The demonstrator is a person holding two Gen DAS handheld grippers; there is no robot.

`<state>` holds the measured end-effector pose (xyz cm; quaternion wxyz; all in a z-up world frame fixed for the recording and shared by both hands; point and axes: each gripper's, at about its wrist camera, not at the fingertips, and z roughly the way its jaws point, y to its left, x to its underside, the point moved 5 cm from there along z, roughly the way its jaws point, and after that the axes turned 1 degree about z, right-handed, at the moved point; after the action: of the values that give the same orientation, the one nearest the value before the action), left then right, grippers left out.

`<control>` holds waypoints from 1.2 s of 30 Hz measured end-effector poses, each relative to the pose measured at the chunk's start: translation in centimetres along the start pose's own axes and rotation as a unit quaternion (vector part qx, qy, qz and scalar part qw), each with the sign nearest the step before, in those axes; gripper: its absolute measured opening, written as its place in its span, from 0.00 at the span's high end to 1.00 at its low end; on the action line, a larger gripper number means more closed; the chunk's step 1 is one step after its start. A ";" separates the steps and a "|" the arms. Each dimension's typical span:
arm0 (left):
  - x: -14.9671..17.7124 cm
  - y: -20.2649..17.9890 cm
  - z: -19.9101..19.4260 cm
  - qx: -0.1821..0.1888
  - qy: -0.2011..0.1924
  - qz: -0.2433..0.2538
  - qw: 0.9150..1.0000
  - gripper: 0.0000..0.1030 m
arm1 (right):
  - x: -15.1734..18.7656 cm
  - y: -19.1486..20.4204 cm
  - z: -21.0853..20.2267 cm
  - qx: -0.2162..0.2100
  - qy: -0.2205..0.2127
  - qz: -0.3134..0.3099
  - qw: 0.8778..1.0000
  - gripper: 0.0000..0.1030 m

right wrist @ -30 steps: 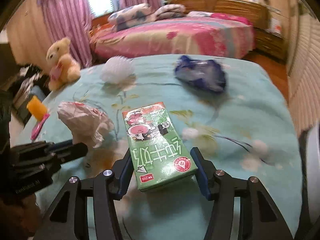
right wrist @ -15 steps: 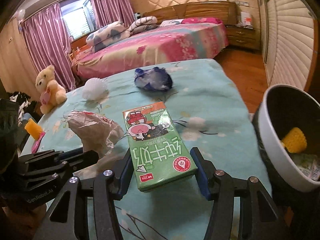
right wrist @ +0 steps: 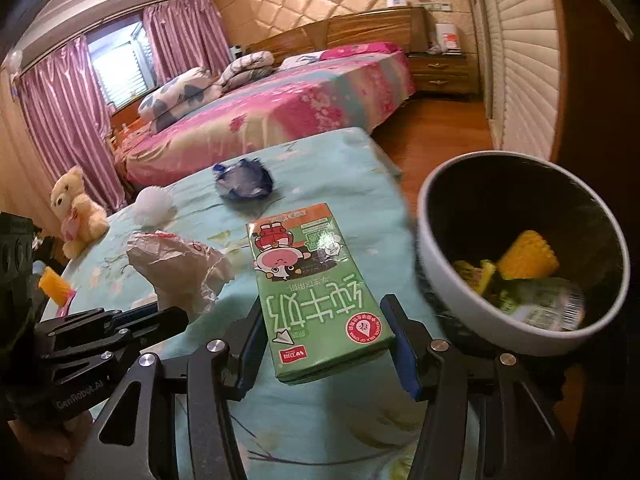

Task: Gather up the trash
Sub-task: 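Carry the tissue and carton over the bin and open both tools to drop them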

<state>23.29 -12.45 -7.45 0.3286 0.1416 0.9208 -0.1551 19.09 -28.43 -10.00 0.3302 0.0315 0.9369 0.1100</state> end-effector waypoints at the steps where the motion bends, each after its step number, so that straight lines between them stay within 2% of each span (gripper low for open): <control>1: -0.1 -0.3 0.1 0.001 -0.001 0.003 1.000 0.85 | -0.1 -0.3 -0.3 0.003 -0.003 0.002 1.000 0.46; 31: -2.6 -7.4 2.1 -0.006 -0.012 0.081 0.997 0.85 | -1.3 -6.7 -4.2 0.056 -0.042 0.043 0.997 0.46; 36: -3.0 -8.1 2.7 -0.001 -0.010 0.088 0.996 0.85 | -1.5 -8.2 -4.4 0.066 -0.041 0.052 0.996 0.51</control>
<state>24.08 -21.34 -5.97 0.3508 0.2203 0.9014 -0.1258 17.61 -37.40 -7.65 0.3589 0.1066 0.9251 0.0633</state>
